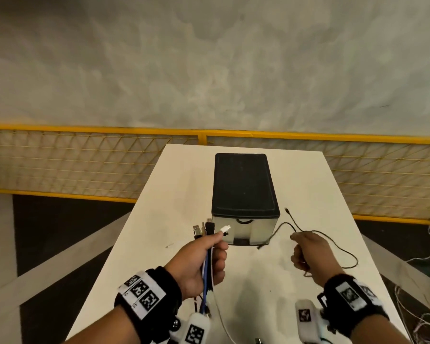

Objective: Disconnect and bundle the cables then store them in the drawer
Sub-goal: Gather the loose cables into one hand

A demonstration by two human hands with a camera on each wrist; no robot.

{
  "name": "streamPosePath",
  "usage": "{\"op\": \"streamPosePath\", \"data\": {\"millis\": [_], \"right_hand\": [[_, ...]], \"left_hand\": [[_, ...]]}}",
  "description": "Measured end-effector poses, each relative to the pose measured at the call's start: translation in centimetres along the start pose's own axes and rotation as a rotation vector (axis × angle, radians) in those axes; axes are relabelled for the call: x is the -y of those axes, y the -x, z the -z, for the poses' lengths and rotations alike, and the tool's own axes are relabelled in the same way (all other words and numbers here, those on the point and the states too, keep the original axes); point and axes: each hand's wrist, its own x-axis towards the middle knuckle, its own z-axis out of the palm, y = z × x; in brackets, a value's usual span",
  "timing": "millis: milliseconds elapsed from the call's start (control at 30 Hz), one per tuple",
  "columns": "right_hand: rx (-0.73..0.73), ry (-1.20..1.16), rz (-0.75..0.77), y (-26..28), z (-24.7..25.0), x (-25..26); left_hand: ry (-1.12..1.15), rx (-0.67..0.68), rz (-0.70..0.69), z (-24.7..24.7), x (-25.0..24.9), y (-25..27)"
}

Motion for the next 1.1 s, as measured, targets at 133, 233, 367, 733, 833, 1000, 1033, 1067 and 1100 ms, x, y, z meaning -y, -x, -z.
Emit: {"op": "streamPosePath", "data": {"millis": [133,233,367,733,833,1000,1033,1067,1100], "right_hand": [[0.015,0.008,0.206,5.1,-2.7,1.5],[0.067,0.131,0.332,8.1,-3.8,1.3],[0.115,0.288,0.464,9.8,-4.3,-0.1],[0.363,0.636,0.705,12.1,-4.3,-2.6],[0.42,0.638,0.574,12.7,-4.4,-2.4],[0.5,0.816,0.419,13.4,-3.6,-2.4],[0.498,0.842,0.405,13.3,-3.2,-2.9],[0.484,0.844,0.369,13.9,-2.6,-2.5],[0.47,0.853,0.372,14.0,-2.0,-2.9]], "left_hand": [[0.071,0.003,0.028,-1.0,0.3,-1.7],[0.06,0.005,0.027,-1.9,0.7,-2.5],[0.058,0.005,0.05,-2.5,1.1,-2.8],[-0.006,0.087,0.026,-2.0,0.9,-2.8],[0.004,0.058,-0.067,-1.9,0.8,-2.9],[0.12,0.021,-0.257,-1.6,-0.3,-2.5],[0.159,0.022,-0.293,-1.3,-0.7,-2.4],[0.194,0.023,-0.329,-0.9,-1.2,-2.3],[0.227,0.022,-0.361,-0.6,-1.6,-2.1]]}}
